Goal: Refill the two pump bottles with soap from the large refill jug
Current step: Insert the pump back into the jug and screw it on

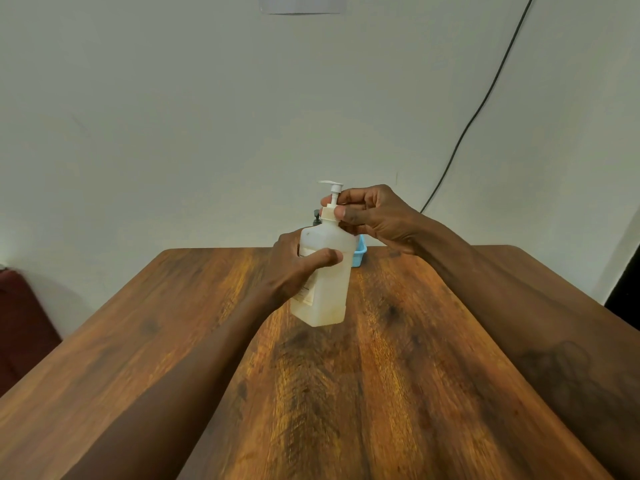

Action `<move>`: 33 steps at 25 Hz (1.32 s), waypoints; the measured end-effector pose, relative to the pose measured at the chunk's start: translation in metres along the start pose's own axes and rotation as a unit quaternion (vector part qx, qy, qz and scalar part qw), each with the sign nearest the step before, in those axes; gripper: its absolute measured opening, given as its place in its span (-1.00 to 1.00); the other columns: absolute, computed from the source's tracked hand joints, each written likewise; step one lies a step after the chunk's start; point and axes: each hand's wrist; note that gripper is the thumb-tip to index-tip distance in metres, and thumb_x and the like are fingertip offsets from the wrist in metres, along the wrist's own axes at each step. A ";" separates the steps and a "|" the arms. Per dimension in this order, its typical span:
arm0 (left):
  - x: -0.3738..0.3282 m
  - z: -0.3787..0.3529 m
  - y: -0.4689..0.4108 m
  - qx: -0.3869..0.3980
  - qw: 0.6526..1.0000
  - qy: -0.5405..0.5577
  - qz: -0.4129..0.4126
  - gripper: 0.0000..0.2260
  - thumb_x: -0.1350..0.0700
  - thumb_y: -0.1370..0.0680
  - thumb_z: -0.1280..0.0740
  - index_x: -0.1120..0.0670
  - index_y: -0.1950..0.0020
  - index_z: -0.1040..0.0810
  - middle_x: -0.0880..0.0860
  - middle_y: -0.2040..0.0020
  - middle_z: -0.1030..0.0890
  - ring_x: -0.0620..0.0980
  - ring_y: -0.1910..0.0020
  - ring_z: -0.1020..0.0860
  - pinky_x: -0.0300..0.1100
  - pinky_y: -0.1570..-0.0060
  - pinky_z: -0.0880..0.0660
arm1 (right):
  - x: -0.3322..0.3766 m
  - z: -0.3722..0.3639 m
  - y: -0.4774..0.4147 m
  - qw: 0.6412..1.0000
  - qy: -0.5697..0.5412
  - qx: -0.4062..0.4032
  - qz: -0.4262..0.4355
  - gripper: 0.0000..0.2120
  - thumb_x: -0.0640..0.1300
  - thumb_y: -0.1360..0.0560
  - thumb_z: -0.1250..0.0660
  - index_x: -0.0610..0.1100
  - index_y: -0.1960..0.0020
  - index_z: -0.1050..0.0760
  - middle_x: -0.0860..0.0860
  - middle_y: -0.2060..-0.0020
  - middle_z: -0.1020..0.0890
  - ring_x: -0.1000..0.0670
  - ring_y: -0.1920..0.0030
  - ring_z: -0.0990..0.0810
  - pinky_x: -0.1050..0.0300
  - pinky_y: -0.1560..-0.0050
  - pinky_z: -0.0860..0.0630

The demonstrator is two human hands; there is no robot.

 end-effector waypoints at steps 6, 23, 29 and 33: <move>-0.012 -0.003 -0.001 -0.081 0.991 -0.089 -0.060 -0.28 -0.40 -0.27 -0.40 0.02 -0.28 -0.58 -0.04 -0.06 -0.67 -0.06 0.06 -0.64 -0.06 0.07 -0.66 | 0.010 -0.010 -0.004 0.975 0.169 -0.133 0.047 -0.62 0.04 -0.29 -0.67 -0.18 0.05 -0.70 0.01 0.18 -0.75 0.09 0.18 -0.72 0.17 0.08 -0.66; -0.020 0.007 -0.014 -0.132 0.981 -0.097 -0.099 -0.28 -0.39 -0.28 -0.41 -0.03 -0.33 -0.56 -0.03 -0.13 -0.68 -0.06 0.02 -0.64 -0.06 0.00 -0.66 | 0.004 -0.017 -0.009 0.998 -0.016 -0.050 0.017 -0.72 -0.16 -0.57 -0.43 -0.10 -0.27 -0.61 -0.02 -0.16 -0.72 -0.03 -0.22 -0.67 -0.09 -0.22 -0.64; -0.020 0.005 -0.011 -0.121 0.980 -0.095 -0.123 -0.48 -0.32 -0.31 -0.47 -0.21 -0.22 -0.52 -0.17 0.00 -0.62 -0.11 0.06 -0.64 -0.07 0.05 -0.67 | 0.003 -0.018 -0.012 0.991 0.018 -0.124 -0.043 -0.53 0.10 -0.23 -0.66 -0.16 0.02 -0.64 -0.05 0.04 -0.73 -0.12 -0.11 -0.70 -0.13 -0.14 -0.67; -0.017 -0.001 -0.017 -0.084 0.987 -0.083 -0.113 -0.39 -0.34 -0.30 -0.46 -0.07 -0.26 -0.57 -0.11 -0.07 -0.66 -0.09 0.03 -0.64 -0.10 0.05 -0.66 | 0.002 -0.018 -0.011 0.998 -0.052 -0.039 -0.015 -0.59 -0.02 -0.54 -0.47 -0.13 -0.33 -0.55 -0.05 -0.19 -0.68 -0.07 -0.24 -0.66 0.00 -0.20 -0.64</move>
Point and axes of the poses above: each hand's wrist, its own y-axis away from the middle knuckle, its own z-axis out of the back of the hand, x = y × z
